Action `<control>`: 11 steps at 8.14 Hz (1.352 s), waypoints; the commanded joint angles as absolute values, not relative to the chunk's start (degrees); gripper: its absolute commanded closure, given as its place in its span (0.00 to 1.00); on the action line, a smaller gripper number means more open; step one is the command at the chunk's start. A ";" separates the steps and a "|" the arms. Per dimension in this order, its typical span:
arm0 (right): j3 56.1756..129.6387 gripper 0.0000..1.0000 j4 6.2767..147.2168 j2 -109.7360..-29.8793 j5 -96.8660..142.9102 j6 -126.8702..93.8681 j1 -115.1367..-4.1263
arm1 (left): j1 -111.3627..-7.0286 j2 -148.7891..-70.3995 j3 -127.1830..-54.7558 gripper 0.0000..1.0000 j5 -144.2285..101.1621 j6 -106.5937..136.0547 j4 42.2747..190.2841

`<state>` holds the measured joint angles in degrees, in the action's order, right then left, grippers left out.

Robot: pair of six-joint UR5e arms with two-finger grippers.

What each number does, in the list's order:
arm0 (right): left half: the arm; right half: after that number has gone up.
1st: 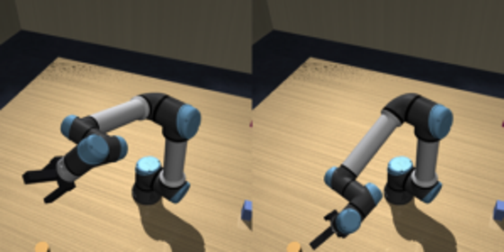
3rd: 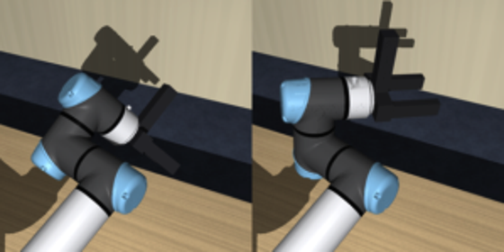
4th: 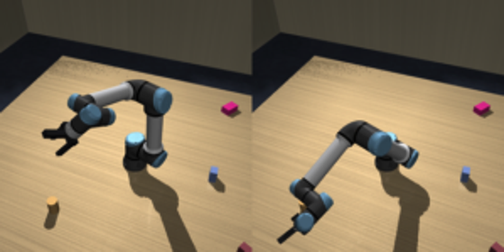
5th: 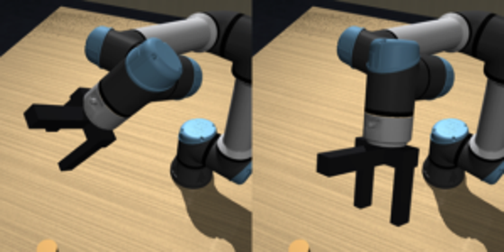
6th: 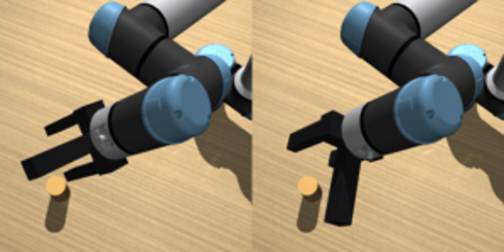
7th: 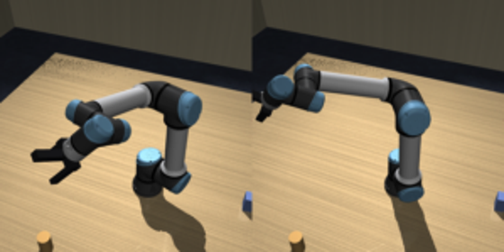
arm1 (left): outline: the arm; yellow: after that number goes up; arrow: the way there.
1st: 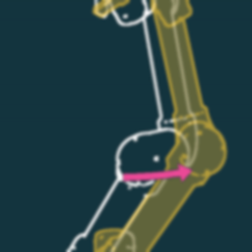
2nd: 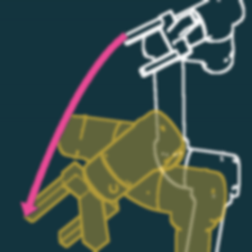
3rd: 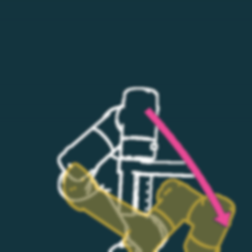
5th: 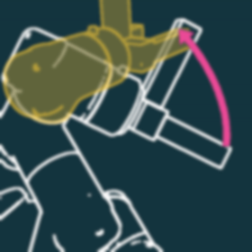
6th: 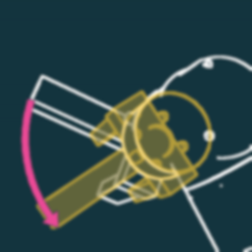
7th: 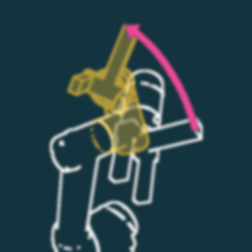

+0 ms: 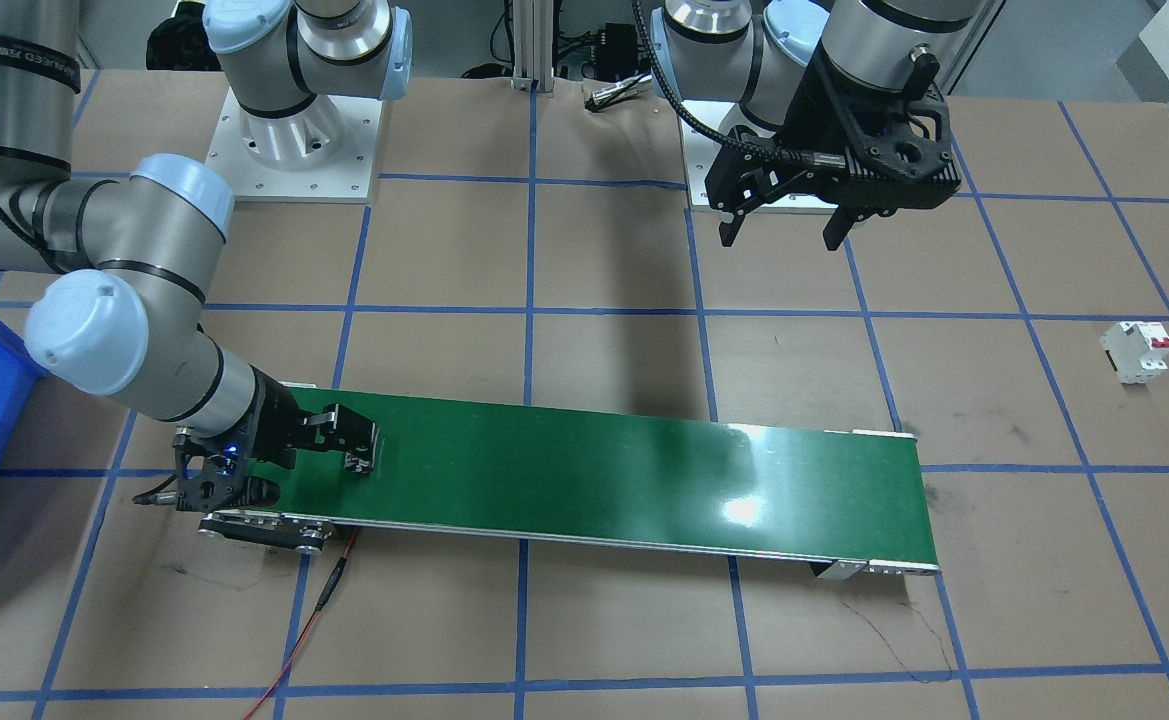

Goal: Move capacitor from left to right
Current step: 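Lower the right gripper and grasp the capacitor at the belt's end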

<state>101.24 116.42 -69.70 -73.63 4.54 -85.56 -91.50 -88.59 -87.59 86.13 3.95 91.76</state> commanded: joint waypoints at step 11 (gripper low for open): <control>95.72 1.00 109.86 -72.15 -95.00 2.98 -86.15 | -91.50 -88.59 -87.63 0.00 86.13 3.87 91.76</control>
<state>97.44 110.05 -71.29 -92.18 2.34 -87.77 -91.52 -88.60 -87.63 86.13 3.95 91.76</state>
